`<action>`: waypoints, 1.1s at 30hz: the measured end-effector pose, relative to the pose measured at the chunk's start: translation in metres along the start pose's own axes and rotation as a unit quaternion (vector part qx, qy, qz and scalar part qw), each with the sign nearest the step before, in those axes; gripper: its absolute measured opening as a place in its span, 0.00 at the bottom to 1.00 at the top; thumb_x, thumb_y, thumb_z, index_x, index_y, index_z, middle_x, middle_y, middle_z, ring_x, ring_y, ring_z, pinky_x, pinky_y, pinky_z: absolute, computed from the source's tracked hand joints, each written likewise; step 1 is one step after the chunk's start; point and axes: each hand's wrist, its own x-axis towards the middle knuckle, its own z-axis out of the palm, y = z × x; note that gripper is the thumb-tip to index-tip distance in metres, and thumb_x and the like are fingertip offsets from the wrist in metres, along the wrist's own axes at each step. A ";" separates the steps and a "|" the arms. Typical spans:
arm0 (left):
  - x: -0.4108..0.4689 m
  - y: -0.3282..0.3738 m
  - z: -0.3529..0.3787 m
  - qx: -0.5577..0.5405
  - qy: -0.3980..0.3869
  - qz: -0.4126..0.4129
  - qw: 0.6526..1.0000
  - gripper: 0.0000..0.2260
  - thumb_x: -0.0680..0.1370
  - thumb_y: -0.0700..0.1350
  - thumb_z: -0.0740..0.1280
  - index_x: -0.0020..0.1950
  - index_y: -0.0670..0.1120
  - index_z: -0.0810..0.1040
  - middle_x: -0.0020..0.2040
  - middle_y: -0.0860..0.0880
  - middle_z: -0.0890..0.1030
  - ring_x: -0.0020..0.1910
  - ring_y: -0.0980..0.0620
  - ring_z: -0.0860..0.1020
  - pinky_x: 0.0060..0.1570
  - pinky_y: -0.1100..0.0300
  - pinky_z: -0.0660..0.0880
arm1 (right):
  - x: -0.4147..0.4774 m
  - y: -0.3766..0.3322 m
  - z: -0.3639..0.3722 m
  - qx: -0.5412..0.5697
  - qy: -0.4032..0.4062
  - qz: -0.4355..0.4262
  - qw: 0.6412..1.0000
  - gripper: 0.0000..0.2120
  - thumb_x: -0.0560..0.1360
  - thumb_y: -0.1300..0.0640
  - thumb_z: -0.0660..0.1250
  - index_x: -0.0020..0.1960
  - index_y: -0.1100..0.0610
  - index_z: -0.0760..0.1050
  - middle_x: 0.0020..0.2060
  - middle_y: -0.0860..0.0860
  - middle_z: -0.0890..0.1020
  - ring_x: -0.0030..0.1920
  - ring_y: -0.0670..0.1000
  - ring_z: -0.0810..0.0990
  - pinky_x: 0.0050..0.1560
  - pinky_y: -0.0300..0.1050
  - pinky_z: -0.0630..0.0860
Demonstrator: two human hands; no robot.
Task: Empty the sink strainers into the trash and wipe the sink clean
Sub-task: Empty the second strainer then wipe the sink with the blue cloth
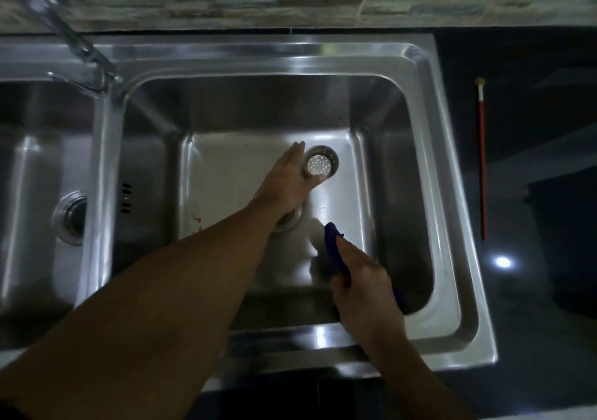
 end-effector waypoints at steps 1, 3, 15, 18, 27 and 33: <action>-0.011 -0.006 -0.011 0.022 0.000 -0.002 1.000 0.36 0.78 0.59 0.68 0.81 0.50 0.57 0.81 0.49 0.61 0.80 0.48 0.60 0.77 0.50 0.62 | 0.000 -0.002 -0.001 0.010 -0.004 0.015 1.000 0.22 0.80 0.58 0.63 0.71 0.44 0.67 0.53 0.44 0.80 0.52 0.45 0.80 0.60 0.51 0.79; -0.036 -0.022 -0.039 0.088 0.007 0.002 0.996 0.30 0.80 0.58 0.64 0.79 0.50 0.61 0.78 0.48 0.65 0.77 0.46 0.64 0.75 0.49 0.64 | 0.001 -0.007 -0.005 0.028 -0.020 0.053 0.998 0.17 0.79 0.58 0.63 0.66 0.44 0.71 0.49 0.45 0.80 0.49 0.45 0.81 0.57 0.52 0.81; -0.162 -0.100 -0.103 0.213 -0.118 -0.041 0.969 0.33 0.77 0.54 0.70 0.79 0.50 0.62 0.78 0.47 0.66 0.76 0.45 0.67 0.74 0.48 0.66 | 0.022 -0.037 0.012 -0.101 -0.104 0.001 0.990 0.28 0.75 0.66 0.65 0.72 0.48 0.74 0.52 0.53 0.84 0.45 0.47 0.78 0.48 0.33 0.69; -0.162 -0.105 -0.074 0.227 -0.152 -0.059 0.960 0.43 0.72 0.53 0.76 0.81 0.50 0.55 0.81 0.47 0.58 0.78 0.43 0.62 0.74 0.45 0.66 | 0.035 -0.046 0.032 -0.081 -0.097 -0.007 0.992 0.26 0.73 0.69 0.64 0.68 0.51 0.78 0.48 0.54 0.85 0.44 0.51 0.81 0.50 0.39 0.75; -0.141 -0.099 -0.094 0.328 -0.088 -0.012 0.941 0.37 0.69 0.58 0.75 0.73 0.49 0.66 0.66 0.45 0.75 0.63 0.42 0.76 0.62 0.49 0.72 | 0.067 -0.052 0.077 -0.114 -0.111 -0.002 0.987 0.26 0.78 0.58 0.65 0.75 0.58 0.65 0.57 0.59 0.82 0.59 0.63 0.80 0.61 0.45 0.77; -0.118 -0.092 -0.195 0.432 0.177 0.209 0.859 0.34 0.65 0.63 0.70 0.62 0.41 0.79 0.52 0.39 0.84 0.57 0.40 0.81 0.76 0.45 0.55 | 0.075 -0.068 0.108 -0.157 -0.197 -0.126 0.960 0.32 0.82 0.59 0.61 0.81 0.63 0.52 0.77 0.63 0.63 0.74 0.63 0.68 0.72 0.46 0.65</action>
